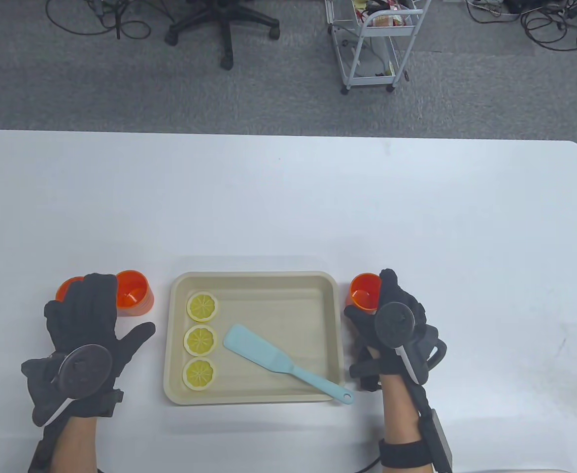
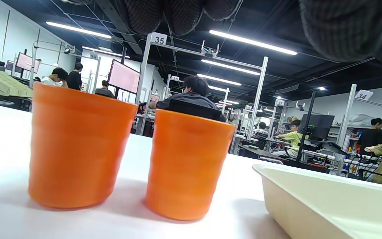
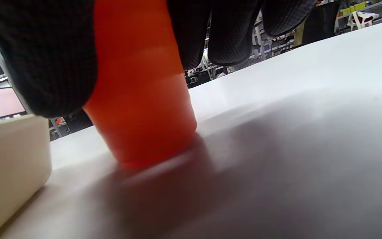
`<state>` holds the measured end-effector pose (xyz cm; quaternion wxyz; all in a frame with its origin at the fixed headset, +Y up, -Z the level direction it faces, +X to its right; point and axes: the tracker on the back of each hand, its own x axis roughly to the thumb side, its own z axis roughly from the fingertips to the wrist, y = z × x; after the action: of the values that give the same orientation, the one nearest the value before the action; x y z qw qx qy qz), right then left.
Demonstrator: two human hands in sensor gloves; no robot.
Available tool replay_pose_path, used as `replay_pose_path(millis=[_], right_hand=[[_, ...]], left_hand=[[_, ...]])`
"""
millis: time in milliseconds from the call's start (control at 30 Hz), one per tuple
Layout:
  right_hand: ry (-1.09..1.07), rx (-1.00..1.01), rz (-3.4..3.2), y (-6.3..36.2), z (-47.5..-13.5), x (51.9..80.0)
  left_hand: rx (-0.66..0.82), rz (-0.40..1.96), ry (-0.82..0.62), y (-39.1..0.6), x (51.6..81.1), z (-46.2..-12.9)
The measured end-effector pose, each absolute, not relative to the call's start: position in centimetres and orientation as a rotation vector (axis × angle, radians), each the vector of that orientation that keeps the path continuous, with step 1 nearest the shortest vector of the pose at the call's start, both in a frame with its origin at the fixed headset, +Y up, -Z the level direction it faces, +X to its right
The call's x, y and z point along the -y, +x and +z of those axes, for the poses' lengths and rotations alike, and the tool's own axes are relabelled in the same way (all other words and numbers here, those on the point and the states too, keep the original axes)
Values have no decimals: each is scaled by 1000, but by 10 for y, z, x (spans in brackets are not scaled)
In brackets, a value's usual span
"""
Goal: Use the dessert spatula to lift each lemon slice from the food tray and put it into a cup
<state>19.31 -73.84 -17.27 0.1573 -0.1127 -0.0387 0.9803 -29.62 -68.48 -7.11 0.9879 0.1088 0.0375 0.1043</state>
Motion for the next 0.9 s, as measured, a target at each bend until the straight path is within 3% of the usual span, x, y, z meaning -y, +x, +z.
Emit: replay_pose_path(millis=[267,467,667,900], right_hand=[[-294,94,2800,194,-171,737],[-232,140,2785,191,-157,716],[-134,302,2812,184,-137,693],[-28,375,2804,178,-125,683]], left_hand=[[-112,222,203,-303,687,-72],[-165,296,259,-321,679,-71],[-311,404,305,-355,688,-70],[-392,534,140,-379,723,-82]])
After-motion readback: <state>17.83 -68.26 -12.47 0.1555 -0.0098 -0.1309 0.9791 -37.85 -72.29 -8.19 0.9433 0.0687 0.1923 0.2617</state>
